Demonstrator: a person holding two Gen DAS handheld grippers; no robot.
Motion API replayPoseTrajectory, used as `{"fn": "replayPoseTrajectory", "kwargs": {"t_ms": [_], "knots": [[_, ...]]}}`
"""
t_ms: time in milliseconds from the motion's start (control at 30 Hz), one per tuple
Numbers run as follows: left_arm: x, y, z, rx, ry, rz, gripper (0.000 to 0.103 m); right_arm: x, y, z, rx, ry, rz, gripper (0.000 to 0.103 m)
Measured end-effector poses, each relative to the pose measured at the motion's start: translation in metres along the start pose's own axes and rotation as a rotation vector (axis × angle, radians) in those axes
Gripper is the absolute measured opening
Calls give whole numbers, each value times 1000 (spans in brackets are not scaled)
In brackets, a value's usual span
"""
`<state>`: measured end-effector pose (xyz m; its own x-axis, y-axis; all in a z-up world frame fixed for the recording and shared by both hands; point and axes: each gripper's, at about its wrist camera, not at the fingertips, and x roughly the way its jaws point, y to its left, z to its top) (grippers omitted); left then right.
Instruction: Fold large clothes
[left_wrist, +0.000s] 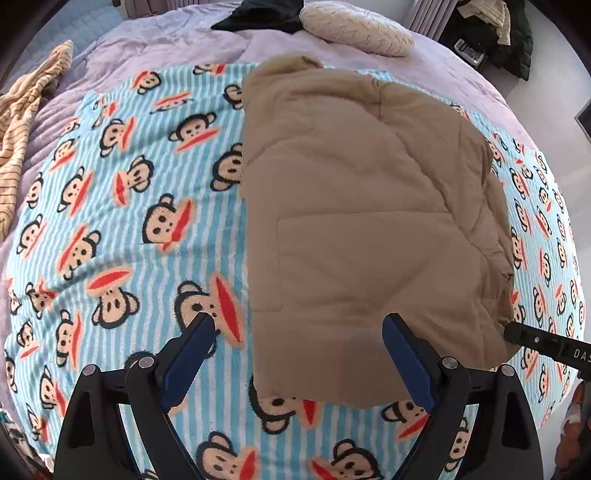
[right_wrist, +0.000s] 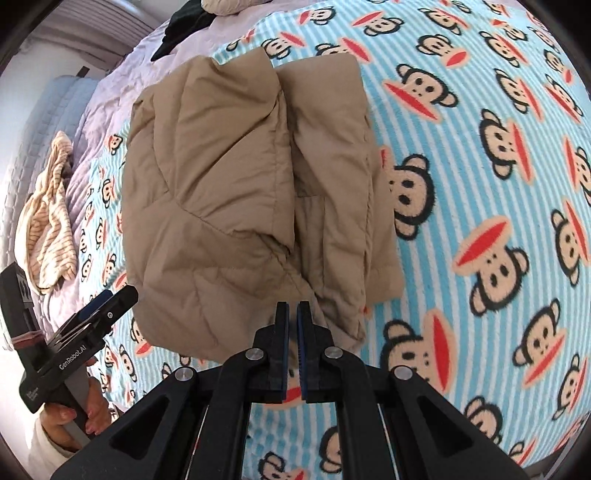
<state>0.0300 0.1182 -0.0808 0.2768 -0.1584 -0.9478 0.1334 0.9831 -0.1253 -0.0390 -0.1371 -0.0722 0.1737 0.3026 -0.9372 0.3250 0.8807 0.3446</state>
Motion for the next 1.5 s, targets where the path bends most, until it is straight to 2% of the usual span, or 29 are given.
{"fn": "replayPoseTrajectory", "kwargs": {"t_ms": [167, 200, 433, 533, 633, 667, 733, 800, 933, 967, 1000, 1067, 1267, 1333, 1433, 1500], "knots": [[-10, -3, -6, 9, -4, 4, 94, -7, 2, -7, 10, 0, 3, 6], [-11, -3, -8, 8, 0, 6, 103, -8, 2, -7, 7, -1, 3, 6], [-18, -9, -22, -11, 11, 21, 103, -17, 0, -17, -8, -5, 19, 6], [-30, -12, -25, -33, -20, 55, 103, -20, -2, -22, -16, -5, 25, 6], [-42, -11, -26, -60, -46, 42, 103, -29, 1, -27, -44, -24, 20, 6], [-45, -13, -27, -58, -46, 62, 103, -32, 2, -28, -52, -29, 15, 6], [-49, -19, -28, -45, -50, 95, 103, -41, 5, -30, -74, -43, 0, 17], [-56, -25, -32, -42, -53, 107, 103, -49, 7, -31, -95, -58, -5, 47], [-76, -40, -41, -40, -68, 115, 103, -70, 11, -39, -133, -75, -13, 53], [-85, -44, -45, -45, -79, 115, 103, -75, 13, -41, -142, -80, -19, 60], [-91, -47, -47, -47, -87, 120, 103, -81, 15, -44, -151, -88, -25, 73], [-104, -54, -52, -49, -104, 144, 103, -95, 17, -49, -173, -117, -42, 86], [-139, -69, -69, -64, -122, 181, 103, -127, 20, -59, -206, -195, -60, 89], [-151, -72, -75, -76, -135, 195, 103, -134, 22, -62, -217, -217, -69, 103], [-166, -73, -81, -92, -152, 209, 103, -148, 29, -71, -258, -282, -93, 103], [-174, -72, -82, -98, -160, 214, 103, -155, 35, -73, -274, -290, -91, 103]]}}
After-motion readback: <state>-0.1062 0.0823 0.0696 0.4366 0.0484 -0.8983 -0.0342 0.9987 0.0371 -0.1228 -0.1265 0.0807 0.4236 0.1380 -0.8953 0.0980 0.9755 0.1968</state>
